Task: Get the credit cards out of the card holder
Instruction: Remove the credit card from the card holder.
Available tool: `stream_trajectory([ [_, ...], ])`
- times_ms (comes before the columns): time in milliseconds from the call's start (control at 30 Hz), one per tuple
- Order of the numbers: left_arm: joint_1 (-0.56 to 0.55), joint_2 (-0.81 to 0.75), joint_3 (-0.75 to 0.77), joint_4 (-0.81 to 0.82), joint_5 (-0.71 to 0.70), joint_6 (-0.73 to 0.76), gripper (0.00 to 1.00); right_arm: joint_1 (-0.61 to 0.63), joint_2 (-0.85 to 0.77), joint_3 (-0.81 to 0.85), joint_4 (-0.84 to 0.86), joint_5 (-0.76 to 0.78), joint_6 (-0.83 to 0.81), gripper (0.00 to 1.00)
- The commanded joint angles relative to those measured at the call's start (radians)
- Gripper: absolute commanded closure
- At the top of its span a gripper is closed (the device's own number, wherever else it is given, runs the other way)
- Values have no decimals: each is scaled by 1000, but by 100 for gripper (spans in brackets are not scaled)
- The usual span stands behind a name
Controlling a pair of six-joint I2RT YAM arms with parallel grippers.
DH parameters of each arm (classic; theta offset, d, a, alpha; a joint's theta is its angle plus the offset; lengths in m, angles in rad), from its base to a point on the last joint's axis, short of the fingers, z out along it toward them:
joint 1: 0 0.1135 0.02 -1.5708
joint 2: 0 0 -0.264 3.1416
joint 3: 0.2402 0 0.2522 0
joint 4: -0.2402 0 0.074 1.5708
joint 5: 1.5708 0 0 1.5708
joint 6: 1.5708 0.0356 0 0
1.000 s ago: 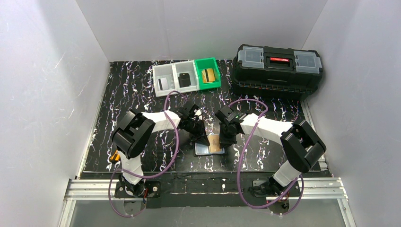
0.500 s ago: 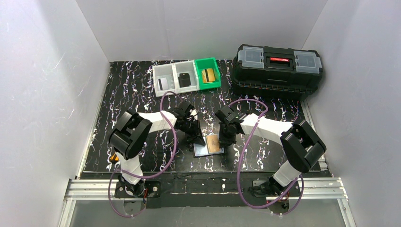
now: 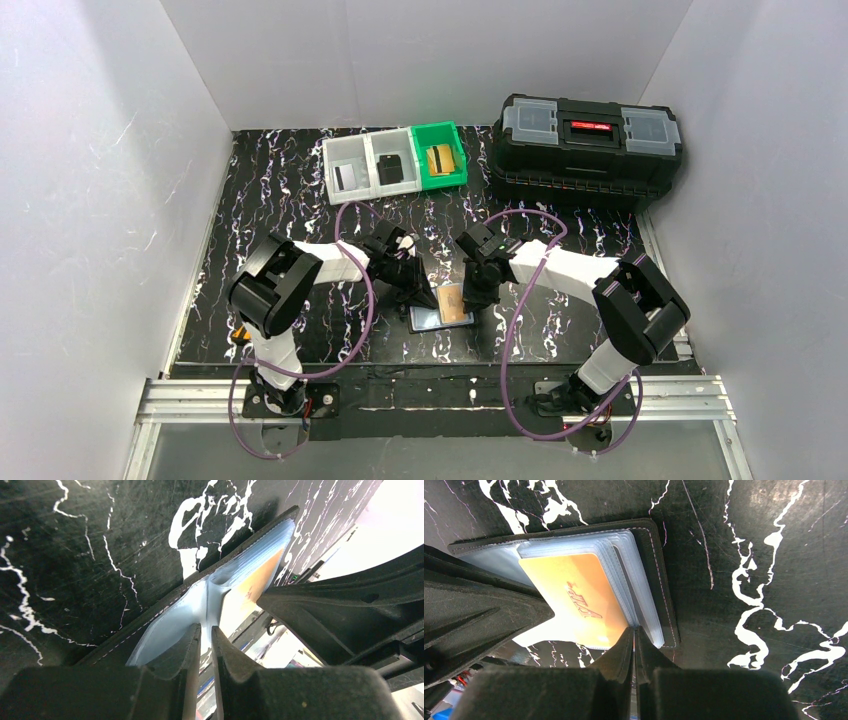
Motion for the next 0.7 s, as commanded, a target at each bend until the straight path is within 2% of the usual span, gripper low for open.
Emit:
stream_trajectory([
  [0,0,-27,-24,69,23,-30,85,14,63,-41,18,-18,24,93],
  [400,0,-59,-66,106,30,-52,85,21,88,-22,16,-31,29,94],
  [667,0,-73,-106,216,58,-90,85,22,97,-15,8,-29,29,95],
])
